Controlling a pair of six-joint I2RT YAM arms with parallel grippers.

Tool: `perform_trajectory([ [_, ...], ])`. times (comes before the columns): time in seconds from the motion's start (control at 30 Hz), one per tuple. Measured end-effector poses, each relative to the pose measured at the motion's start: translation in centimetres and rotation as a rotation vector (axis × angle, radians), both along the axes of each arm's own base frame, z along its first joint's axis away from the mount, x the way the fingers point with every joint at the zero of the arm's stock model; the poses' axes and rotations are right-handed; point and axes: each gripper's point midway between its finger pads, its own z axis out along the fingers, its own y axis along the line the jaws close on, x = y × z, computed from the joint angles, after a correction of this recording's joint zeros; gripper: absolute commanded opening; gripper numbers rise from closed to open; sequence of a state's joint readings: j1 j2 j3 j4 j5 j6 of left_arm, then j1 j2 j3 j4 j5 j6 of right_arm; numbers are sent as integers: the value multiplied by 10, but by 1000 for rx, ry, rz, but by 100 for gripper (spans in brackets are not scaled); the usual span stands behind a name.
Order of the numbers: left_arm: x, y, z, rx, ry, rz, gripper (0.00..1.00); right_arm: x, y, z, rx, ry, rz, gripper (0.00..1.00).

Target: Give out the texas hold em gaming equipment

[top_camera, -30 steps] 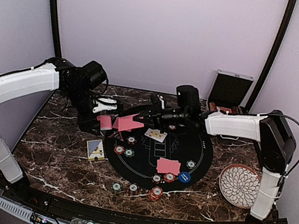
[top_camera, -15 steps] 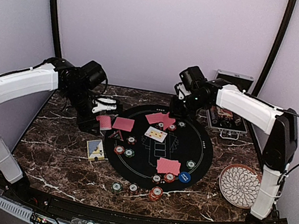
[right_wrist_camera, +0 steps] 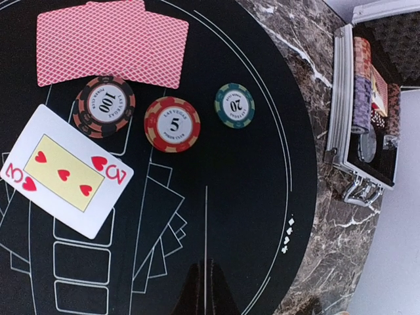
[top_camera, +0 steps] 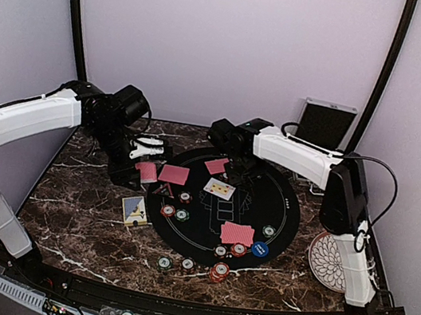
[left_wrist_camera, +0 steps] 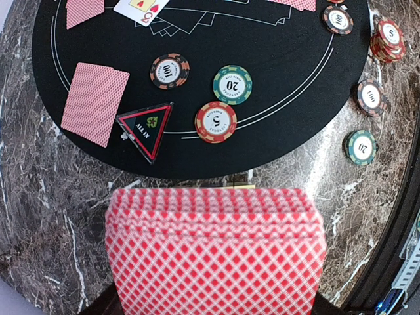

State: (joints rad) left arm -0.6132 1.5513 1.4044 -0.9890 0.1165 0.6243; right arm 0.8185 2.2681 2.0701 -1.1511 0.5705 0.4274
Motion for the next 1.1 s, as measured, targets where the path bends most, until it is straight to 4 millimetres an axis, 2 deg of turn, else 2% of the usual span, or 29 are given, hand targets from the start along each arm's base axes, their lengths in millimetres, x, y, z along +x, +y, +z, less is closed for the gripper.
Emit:
perform_trajectory([
  [0.17,0,0,0,0,0,0,0,6,16,-21,-96,-7,24,0],
  [0.3,0,0,0,0,1,0,0,7,20,-38,-152,6,35,0],
  [0.47,0,0,0,-2,1,-1,0,3,25,-47,-173,16,50,0],
  [0.73,2,-2,6,-12,-8,-1,0,-6,46,-58,-59,81,71,23],
  [1.07,2,-3,6,-14,-8,-2,0,-11,83,-67,148,142,79,40],
  [1.1,2,-3,6,-14,-8,-2,0,-10,85,-68,170,145,74,47],
])
